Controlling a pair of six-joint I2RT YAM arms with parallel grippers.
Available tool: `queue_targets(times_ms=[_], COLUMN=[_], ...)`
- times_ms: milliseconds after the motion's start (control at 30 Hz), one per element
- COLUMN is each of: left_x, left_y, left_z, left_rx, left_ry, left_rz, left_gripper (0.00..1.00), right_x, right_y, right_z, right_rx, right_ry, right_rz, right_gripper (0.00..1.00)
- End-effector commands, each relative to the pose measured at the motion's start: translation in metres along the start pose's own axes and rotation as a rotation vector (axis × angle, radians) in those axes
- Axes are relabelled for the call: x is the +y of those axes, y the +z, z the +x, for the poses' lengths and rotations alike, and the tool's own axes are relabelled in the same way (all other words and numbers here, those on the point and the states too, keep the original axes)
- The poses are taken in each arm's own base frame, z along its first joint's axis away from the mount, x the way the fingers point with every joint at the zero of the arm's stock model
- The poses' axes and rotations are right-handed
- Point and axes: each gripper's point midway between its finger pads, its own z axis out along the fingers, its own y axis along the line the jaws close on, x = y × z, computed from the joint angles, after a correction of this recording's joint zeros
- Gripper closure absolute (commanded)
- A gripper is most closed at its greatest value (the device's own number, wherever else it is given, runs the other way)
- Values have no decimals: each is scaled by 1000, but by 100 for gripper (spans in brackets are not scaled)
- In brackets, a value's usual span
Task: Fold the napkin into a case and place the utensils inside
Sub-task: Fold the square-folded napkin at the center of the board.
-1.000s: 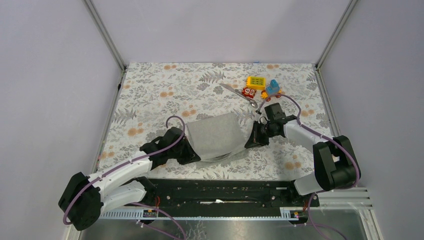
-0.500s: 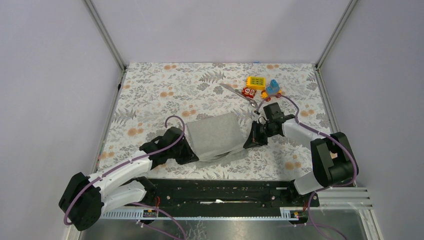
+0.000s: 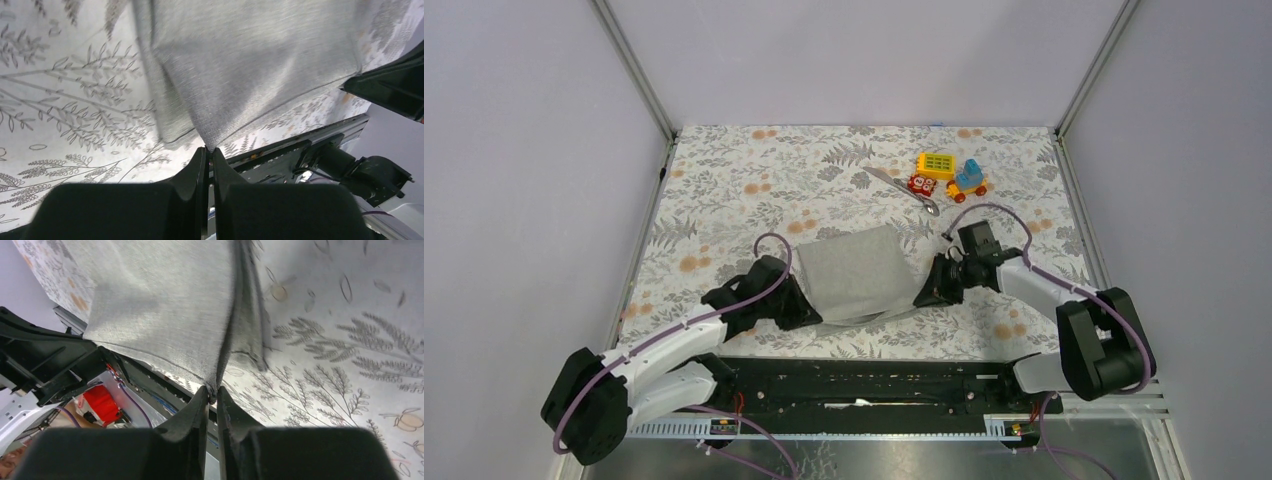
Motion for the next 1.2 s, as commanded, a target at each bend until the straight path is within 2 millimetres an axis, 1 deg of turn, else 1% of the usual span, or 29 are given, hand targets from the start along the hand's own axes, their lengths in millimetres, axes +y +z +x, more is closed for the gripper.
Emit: queue_targets(times_ms=[0, 67, 167, 333, 367, 400, 500, 633, 833, 1000, 1167], left_x=[4, 8, 13, 16, 16, 17, 18, 18, 19, 19, 19], left_y=[9, 13, 16, 15, 15, 15, 16, 16, 16, 16, 15], left_z=[15, 19, 23, 23, 23, 23, 25, 26, 27, 27, 27], left_rx=[47, 66, 81, 70, 71, 70, 77, 79, 80, 80, 78], left_ry=[-49, -57, -57, -51, -51, -52, -57, -58, -55, -55, -55], left_rz=[65, 68, 59, 55, 56, 56, 60, 63, 62, 64, 67], left_gripper=[100, 100, 100, 100, 100, 100, 100, 100, 100, 100, 100], right_x=[-2, -3, -8, -13, -13, -14, -16, -18, -28, -31, -35], right_y=[5, 9, 8, 6, 7, 10, 15, 17, 18, 18, 21], right_z=[6, 8, 5, 5, 6, 7, 10, 8, 13, 16, 17], right_rx=[-57, -65, -90, -93, -86, -69, -41, -31, -18, -15, -9], right_ry=[112, 146, 184, 203, 205, 209, 216, 199, 183, 184, 188], right_rz=[-45, -63, -58, -63, -65, -69, -79, -65, -21, -8, -3], right_gripper=[79, 73, 59, 43, 42, 43, 48, 54, 53, 52, 55])
